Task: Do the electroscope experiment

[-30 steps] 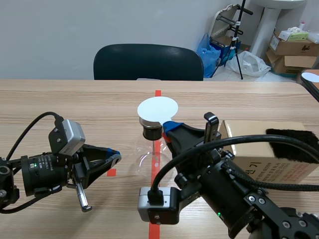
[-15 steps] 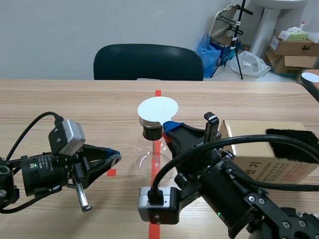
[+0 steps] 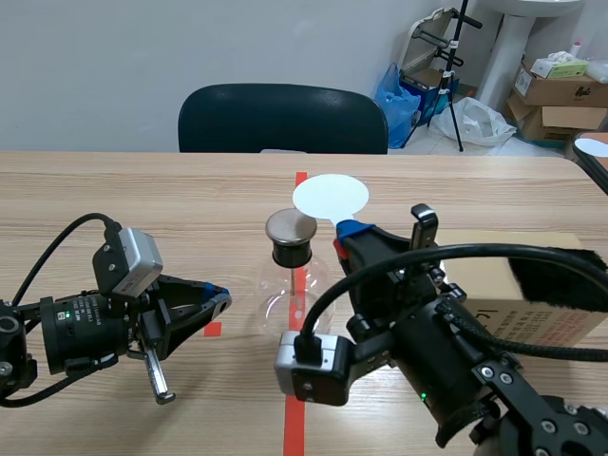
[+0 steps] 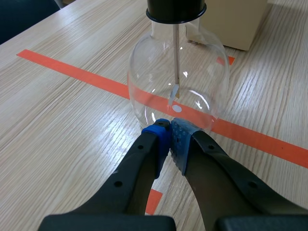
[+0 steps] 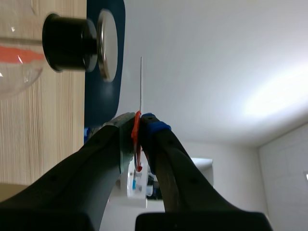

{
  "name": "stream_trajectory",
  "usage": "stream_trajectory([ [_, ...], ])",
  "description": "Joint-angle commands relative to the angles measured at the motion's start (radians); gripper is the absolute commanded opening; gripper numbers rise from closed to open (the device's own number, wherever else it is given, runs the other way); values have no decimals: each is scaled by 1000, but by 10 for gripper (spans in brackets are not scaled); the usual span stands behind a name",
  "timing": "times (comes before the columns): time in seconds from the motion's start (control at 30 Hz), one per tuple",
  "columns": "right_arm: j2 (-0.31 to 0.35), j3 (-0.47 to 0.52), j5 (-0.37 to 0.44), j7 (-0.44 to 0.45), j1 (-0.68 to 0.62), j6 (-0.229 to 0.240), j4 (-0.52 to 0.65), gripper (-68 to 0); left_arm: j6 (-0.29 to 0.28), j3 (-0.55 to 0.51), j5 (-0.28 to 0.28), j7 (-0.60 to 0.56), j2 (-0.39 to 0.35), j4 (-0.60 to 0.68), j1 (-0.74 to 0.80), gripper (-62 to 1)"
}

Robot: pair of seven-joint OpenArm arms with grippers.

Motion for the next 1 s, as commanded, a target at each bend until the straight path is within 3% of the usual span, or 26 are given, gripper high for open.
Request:
stream_trajectory([
  [0.0, 11, 8, 0, -45, 9, -8, 7, -667, 2, -6, -6, -13, 5, 12, -3, -579],
  [0.3, 11, 8, 1, -290, 9, -8, 7, -667, 2, -6, -6, -13, 5, 12, -3, -579],
  [0.57, 11, 8, 1, -427, 9, -8, 7, -667, 2, -6, -6, -13, 5, 12, -3, -579],
  [0.73, 11, 8, 1, -470, 9, -8, 7, -667, 2, -6, -6, -13, 5, 12, -3, -579],
  [0.97, 11, 8, 1, -466, 9, -8, 7, -667, 2, -6, -6, -13, 5, 12, -3, -579],
])
